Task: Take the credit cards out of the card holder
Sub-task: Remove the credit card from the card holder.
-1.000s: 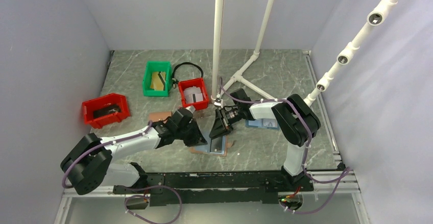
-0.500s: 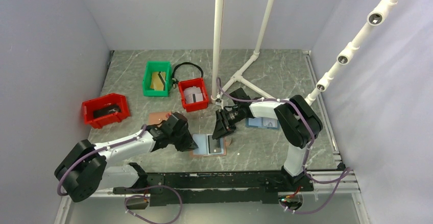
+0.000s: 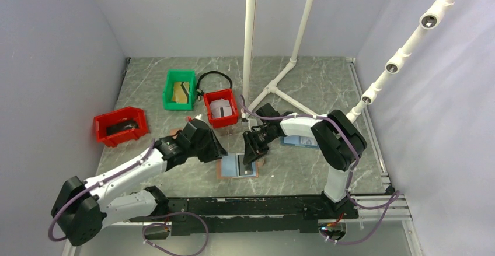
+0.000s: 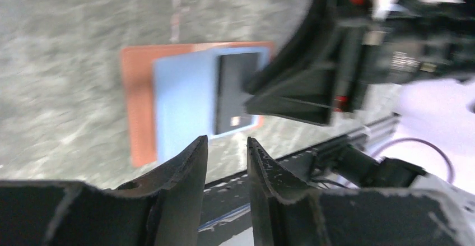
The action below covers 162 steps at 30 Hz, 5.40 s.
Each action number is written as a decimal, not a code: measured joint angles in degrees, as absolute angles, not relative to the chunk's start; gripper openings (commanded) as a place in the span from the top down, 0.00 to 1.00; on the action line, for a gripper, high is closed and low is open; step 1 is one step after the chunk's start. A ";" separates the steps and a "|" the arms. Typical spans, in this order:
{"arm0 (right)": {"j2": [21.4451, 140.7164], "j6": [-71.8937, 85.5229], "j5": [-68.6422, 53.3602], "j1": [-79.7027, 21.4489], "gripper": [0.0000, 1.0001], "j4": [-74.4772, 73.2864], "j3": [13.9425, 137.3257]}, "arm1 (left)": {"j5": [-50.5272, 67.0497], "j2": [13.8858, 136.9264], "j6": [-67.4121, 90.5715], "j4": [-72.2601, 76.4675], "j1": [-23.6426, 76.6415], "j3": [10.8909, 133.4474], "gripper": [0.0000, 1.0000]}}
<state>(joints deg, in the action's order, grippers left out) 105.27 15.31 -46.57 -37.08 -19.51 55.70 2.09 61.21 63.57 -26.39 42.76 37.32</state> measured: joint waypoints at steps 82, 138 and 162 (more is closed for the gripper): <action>106.04 14.55 -43.29 -36.69 0.78 -22.65 57.54 | 22.79 85.03 67.24 4.78 42.35 29.45 0.66; 107.66 18.06 -48.03 -37.52 0.83 -20.51 55.00 | 12.80 71.55 66.92 -0.36 41.54 25.76 0.36; 110.37 23.83 -51.29 -37.10 0.78 -18.76 56.23 | 22.26 80.55 66.89 4.29 40.53 26.55 0.62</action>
<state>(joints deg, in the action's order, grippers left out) 110.37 23.83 -51.29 -37.10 -18.76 56.23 22.26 80.55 66.89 4.29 40.53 26.55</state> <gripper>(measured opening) 0.209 0.491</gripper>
